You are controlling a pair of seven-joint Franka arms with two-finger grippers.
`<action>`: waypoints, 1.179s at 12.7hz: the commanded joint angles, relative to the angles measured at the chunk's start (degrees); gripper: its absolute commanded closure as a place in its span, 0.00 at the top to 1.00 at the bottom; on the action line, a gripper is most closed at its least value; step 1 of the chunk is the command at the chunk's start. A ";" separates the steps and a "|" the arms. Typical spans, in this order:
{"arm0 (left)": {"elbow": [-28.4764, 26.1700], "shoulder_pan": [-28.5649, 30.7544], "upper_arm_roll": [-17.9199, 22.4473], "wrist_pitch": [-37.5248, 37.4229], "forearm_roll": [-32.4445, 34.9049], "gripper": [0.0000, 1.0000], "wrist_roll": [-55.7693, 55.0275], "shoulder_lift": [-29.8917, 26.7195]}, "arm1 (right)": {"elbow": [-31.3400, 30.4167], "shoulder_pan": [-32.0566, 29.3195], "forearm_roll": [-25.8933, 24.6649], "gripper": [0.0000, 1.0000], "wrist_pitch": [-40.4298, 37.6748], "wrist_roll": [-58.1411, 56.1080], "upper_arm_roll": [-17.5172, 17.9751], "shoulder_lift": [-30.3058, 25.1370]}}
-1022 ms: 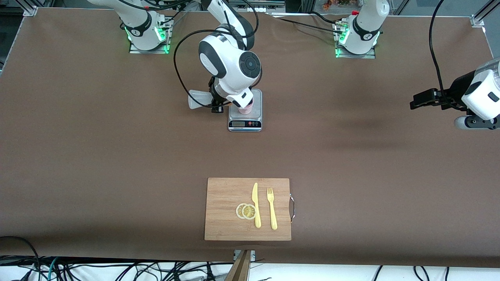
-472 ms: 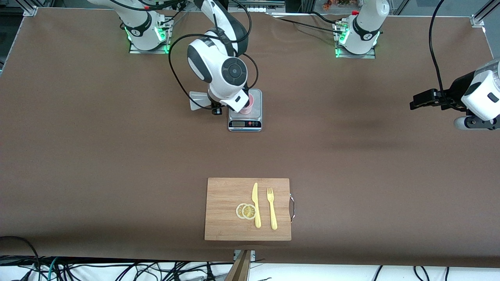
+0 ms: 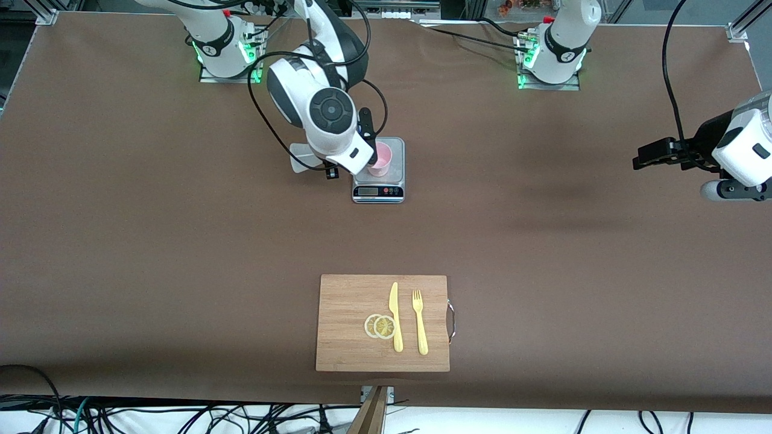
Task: Add sauce to pink cup with both arms
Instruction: 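Carry the squeeze bottle back and set it upright on the table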
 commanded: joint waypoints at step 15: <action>0.31 0.15 0.05 -0.01 0.27 1.00 1.33 0.04 | -6.57 -11.39 34.17 0.26 -4.53 -43.15 -15.30 -3.24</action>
